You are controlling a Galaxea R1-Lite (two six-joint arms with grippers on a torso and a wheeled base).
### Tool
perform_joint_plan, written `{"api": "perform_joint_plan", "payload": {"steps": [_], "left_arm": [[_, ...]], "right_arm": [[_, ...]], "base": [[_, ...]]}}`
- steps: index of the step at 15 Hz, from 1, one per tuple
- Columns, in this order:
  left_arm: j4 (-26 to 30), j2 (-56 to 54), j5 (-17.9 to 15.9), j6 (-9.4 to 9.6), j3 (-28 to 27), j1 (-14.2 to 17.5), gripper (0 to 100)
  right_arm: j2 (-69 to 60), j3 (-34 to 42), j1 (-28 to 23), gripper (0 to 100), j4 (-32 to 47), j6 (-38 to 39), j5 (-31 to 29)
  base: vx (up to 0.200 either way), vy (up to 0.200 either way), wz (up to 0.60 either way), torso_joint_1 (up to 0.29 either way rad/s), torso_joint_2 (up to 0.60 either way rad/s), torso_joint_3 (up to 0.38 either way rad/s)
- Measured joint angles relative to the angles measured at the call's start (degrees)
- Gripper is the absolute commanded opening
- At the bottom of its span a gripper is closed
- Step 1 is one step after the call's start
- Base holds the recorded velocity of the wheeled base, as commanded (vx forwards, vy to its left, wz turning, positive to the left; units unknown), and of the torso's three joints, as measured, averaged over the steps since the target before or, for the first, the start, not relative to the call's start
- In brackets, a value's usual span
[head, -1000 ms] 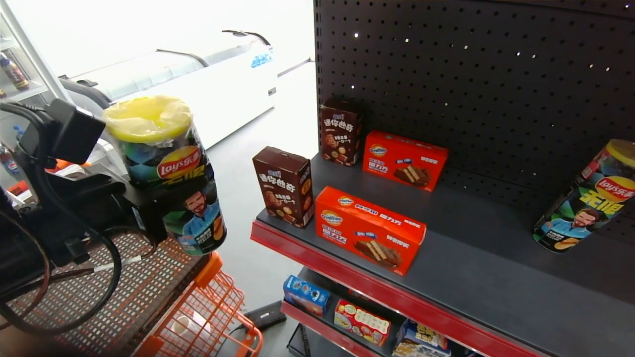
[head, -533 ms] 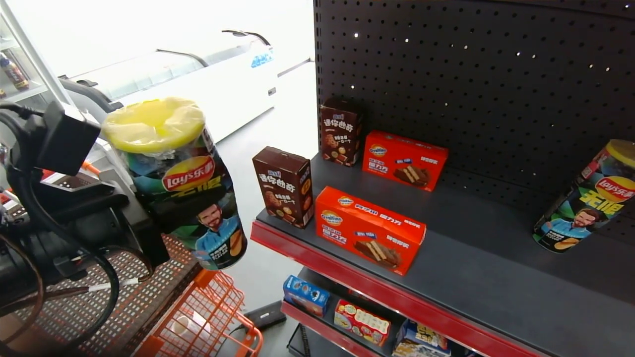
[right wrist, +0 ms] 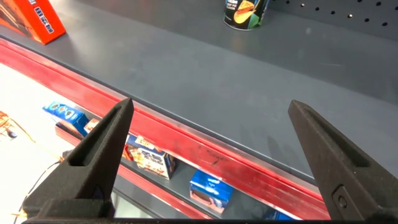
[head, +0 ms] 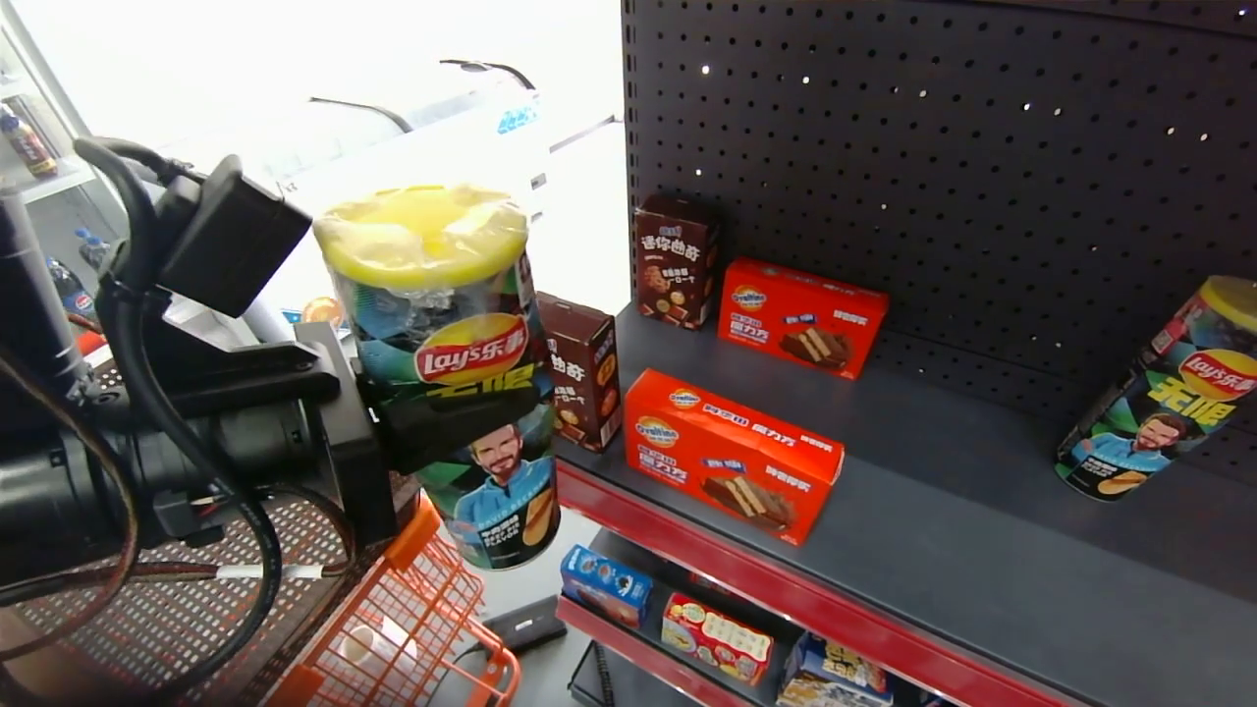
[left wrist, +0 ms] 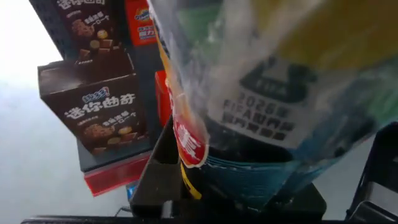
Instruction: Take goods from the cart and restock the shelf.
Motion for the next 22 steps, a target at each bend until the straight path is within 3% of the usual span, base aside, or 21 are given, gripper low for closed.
{"api": "perform_joint_plan", "payload": {"steps": [3, 6, 11, 18, 22], "left_arm": [[-0.2, 1.1, -2.4, -0.2, -0.6, -1.7, 0], [-3.4, 2.0, -4.1, -2.19, -0.4, -3.9, 0], [-4.8, 3.9, -4.4, -2.52, -2.5, -6.0, 0], [-4.7, 5.0, -5.1, -2.58, -4.7, -6.6, 0], [-4.6, 5.0, -5.1, -2.58, -4.4, -6.5, 0]], "right_arm": [[0.0, 0.0, 0.0, 100, 0.0, 0.0, 0.0], [0.0, 0.0, 0.0, 100, 0.0, 0.0, 0.0], [0.0, 0.0, 0.0, 100, 0.0, 0.0, 0.0], [0.0, 0.0, 0.0, 100, 0.0, 0.0, 0.0], [0.0, 0.0, 0.0, 100, 0.0, 0.0, 0.0]], "base": [[0.0, 0.0, 0.0, 0.0, 0.0, 0.0], [0.0, 0.0, 0.0, 0.0, 0.0, 0.0], [0.0, 0.0, -0.6, 0.0, 0.0, 0.003], [0.0, 0.0, -0.6, 0.005, 0.0, 0.002], [0.0, 0.0, 0.0, 0.0, 0.0, 0.0]]}}
